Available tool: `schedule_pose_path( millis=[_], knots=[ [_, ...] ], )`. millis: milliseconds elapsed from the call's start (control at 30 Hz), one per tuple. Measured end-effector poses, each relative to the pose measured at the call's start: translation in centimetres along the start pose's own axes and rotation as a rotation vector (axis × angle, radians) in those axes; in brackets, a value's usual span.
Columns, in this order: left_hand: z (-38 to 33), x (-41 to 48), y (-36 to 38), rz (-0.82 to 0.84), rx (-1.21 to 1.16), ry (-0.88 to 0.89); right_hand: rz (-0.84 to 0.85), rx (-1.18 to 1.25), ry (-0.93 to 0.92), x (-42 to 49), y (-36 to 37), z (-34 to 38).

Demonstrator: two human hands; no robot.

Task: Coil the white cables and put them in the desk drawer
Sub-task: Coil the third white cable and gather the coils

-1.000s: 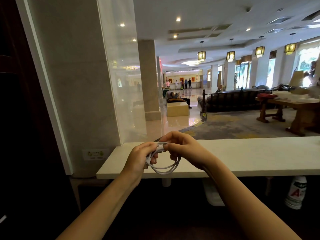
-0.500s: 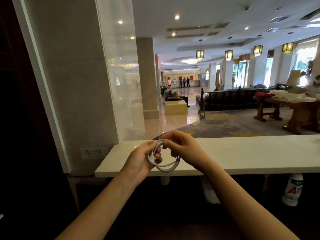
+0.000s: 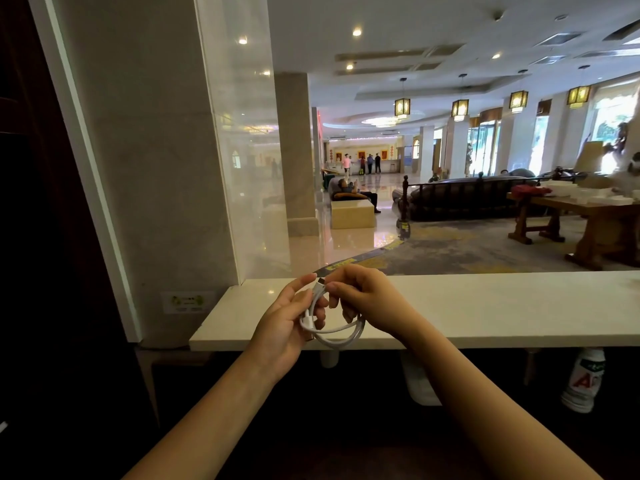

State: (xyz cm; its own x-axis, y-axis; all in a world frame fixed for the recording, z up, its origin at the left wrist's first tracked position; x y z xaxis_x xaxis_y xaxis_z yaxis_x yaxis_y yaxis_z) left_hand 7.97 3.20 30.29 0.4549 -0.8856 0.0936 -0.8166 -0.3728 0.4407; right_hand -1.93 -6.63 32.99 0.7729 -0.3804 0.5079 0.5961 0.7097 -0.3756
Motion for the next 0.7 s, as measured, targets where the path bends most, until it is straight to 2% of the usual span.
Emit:
schedule_pose_path(
  millis=[100,200,400,700],
  knots=[
    [0.0,0.1,-0.1,0.053,0.038,0.031,-0.022,0.08,0.012,-0.1,0.0,0.1],
    [-0.2,0.4,-0.6,0.075,0.178,0.028,-0.039,0.183,0.069,-0.1,-0.1,0.1],
    [-0.5,0.7,-1.3,0.082,0.446,0.016,0.002,0.154,0.158,0.2,0.6,0.3],
    [0.8,0.6,-2.3,0.058,0.121,-0.225,0.076,0.11,0.336,0.1,1.2,-1.2]
  ],
)
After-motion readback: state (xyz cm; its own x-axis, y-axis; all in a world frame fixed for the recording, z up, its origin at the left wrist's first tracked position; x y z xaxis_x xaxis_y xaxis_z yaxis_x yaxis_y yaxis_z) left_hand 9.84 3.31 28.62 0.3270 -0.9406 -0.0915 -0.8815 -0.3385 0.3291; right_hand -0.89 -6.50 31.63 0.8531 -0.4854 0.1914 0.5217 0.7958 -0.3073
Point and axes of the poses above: each hand's wrist, its own x-axis towards the middle knuckle, its own y-axis out of the palm, z = x × y, the point moved 3 cm from there along x, towards the middle knuckle, and after that the axes turned 5 degrees about -y, right-handed, at the moved point
